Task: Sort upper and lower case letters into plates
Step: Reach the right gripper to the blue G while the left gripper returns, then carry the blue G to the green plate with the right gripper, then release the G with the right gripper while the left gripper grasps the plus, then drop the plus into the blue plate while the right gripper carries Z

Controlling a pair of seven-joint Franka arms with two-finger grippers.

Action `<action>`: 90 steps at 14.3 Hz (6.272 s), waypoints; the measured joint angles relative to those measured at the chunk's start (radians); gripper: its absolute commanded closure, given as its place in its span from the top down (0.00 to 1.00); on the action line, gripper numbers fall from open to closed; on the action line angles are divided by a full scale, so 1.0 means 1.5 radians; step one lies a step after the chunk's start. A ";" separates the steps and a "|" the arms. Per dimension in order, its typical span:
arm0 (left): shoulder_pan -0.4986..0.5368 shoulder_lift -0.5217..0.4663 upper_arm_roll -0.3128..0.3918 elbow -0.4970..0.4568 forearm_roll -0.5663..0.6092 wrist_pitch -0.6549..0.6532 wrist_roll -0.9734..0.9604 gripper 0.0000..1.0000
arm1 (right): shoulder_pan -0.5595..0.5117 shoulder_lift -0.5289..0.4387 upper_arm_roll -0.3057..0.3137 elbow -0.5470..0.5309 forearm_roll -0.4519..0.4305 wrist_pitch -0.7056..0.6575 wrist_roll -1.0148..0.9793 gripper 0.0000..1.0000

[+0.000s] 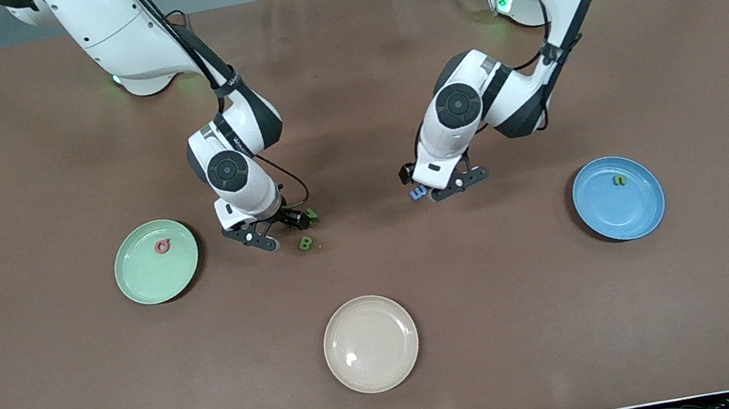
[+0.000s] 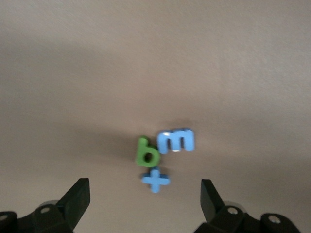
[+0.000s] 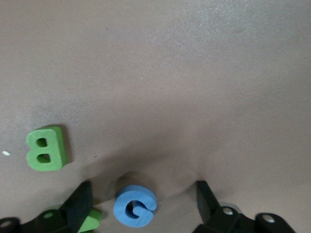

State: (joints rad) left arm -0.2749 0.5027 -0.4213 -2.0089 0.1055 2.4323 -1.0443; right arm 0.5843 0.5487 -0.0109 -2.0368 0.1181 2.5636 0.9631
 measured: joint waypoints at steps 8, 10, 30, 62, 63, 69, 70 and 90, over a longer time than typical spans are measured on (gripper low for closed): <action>-0.007 0.040 0.000 0.002 0.000 0.038 -0.015 1.00 | 0.013 -0.013 -0.001 -0.001 0.000 -0.008 0.024 0.00; -0.012 0.046 0.000 0.003 0.000 0.040 -0.021 1.00 | 0.013 -0.014 -0.002 -0.001 0.000 -0.009 0.024 0.00; -0.035 0.066 0.017 0.004 0.002 0.039 -0.024 0.57 | -0.284 -0.095 -0.035 -0.098 -0.001 -0.021 -0.510 0.03; 0.236 -0.225 0.023 -0.053 0.060 -0.225 0.475 0.14 | 0.051 0.052 -0.014 0.114 0.005 -0.041 0.218 0.97; 0.262 -0.236 0.023 -0.066 0.060 -0.221 0.516 0.14 | 0.053 0.058 -0.014 0.115 0.005 -0.037 0.221 0.95; 0.401 -0.251 0.023 -0.154 0.058 -0.105 0.720 0.14 | 0.060 0.062 -0.015 0.114 0.005 -0.043 0.222 0.78; 0.410 -0.250 0.023 -0.164 0.058 -0.086 0.739 0.14 | 0.062 0.061 -0.016 0.115 0.005 -0.045 0.223 0.70; 0.479 -0.064 0.021 -0.175 0.072 0.117 0.932 0.65 | -0.195 -0.142 -0.056 0.040 -0.017 -0.257 -0.316 0.00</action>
State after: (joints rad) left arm 0.4438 0.4072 -0.3891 -2.2709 0.2133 2.6077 0.3533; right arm 0.2922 0.3357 -0.0943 -1.9770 0.0918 2.1778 0.4886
